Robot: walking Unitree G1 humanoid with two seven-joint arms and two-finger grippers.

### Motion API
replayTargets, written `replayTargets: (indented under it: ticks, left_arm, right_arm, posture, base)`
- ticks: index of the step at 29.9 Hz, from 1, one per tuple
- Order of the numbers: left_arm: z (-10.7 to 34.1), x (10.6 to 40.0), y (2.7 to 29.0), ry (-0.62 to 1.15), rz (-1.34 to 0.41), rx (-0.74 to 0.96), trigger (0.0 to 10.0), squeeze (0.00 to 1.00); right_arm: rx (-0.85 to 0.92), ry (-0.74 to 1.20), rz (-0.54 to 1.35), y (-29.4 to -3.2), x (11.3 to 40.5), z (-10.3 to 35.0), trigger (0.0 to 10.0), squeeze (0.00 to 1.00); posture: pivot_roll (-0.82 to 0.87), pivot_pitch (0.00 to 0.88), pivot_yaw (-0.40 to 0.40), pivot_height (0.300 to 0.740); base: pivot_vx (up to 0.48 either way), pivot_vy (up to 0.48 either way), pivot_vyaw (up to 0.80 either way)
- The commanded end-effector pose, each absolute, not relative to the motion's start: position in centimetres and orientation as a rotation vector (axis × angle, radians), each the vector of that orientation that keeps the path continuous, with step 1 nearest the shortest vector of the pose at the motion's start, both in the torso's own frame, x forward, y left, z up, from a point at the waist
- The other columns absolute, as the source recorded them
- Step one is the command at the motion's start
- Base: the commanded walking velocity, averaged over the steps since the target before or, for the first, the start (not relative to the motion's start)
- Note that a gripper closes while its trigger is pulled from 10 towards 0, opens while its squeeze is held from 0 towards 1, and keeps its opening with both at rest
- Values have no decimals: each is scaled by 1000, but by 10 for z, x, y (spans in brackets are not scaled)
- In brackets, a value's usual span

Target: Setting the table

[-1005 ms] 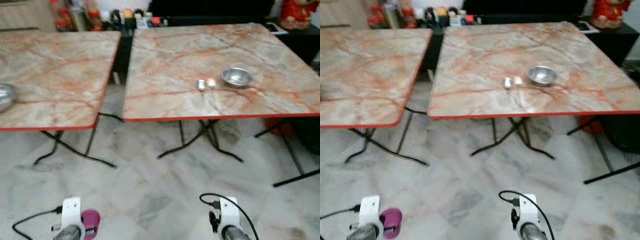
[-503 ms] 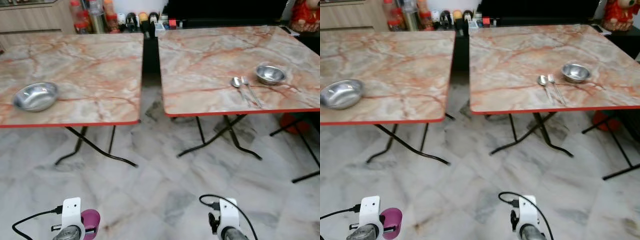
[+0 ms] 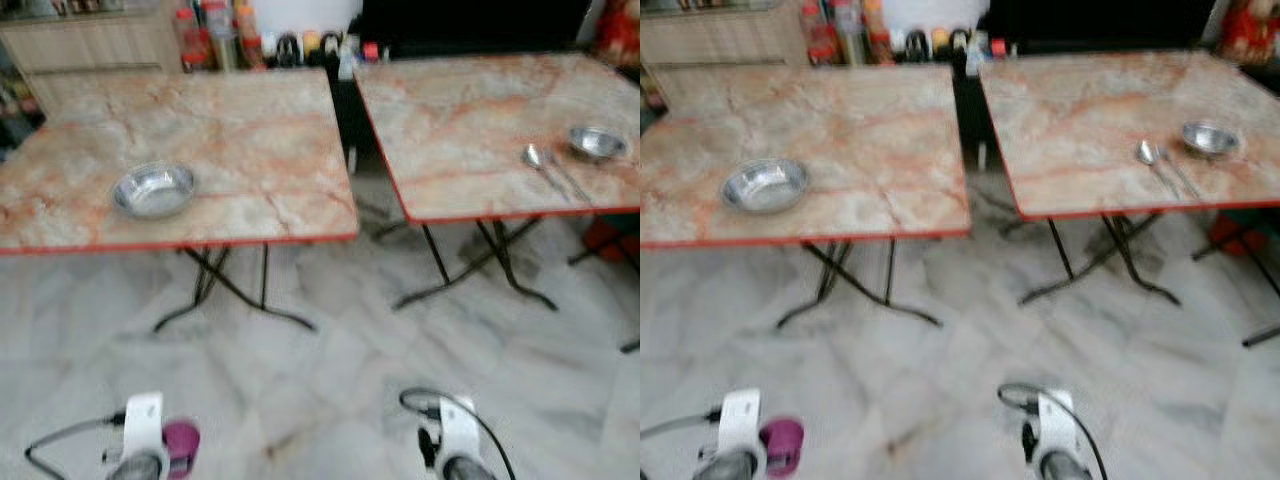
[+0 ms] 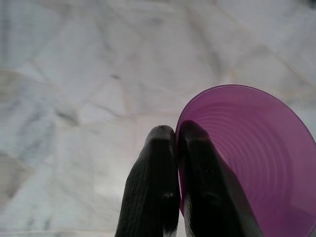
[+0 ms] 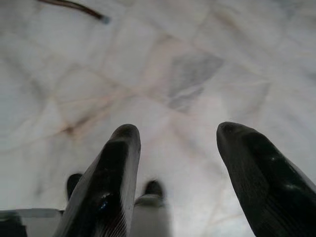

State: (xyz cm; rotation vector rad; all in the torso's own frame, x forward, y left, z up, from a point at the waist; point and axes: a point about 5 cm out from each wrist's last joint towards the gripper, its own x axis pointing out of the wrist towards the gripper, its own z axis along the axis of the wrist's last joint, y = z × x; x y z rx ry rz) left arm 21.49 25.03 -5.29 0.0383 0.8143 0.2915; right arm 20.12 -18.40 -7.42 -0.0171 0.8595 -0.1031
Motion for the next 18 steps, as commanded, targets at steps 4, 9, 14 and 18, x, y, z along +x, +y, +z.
replayTargets:
  ticks: [4,9,14,18]
  left_arm:
    - [-52,218,246,803,282,38,10000,0]
    - [-52,218,246,801,284,39,10000,0]
    - [-51,220,246,796,287,39,10000,0]
    - [-50,221,246,791,287,40,10000,0]
  right_arm:
    - [-17,865,-135,-194,197,-75,10000,0]
    - [-16,864,-132,-193,198,-75,10000,0]
    - [-18,862,-129,-193,199,-74,10000,0]
    - [-18,860,-129,-193,199,-74,10000,0]
  posture:
    - [-49,56,42,740]
    - [-45,56,40,740]
    - [-43,62,39,740]
    - [-41,66,39,740]
  base:
    - [0,480,0]
    - [0,480,0]
    - [0,480,0]
    - [0,480,0]
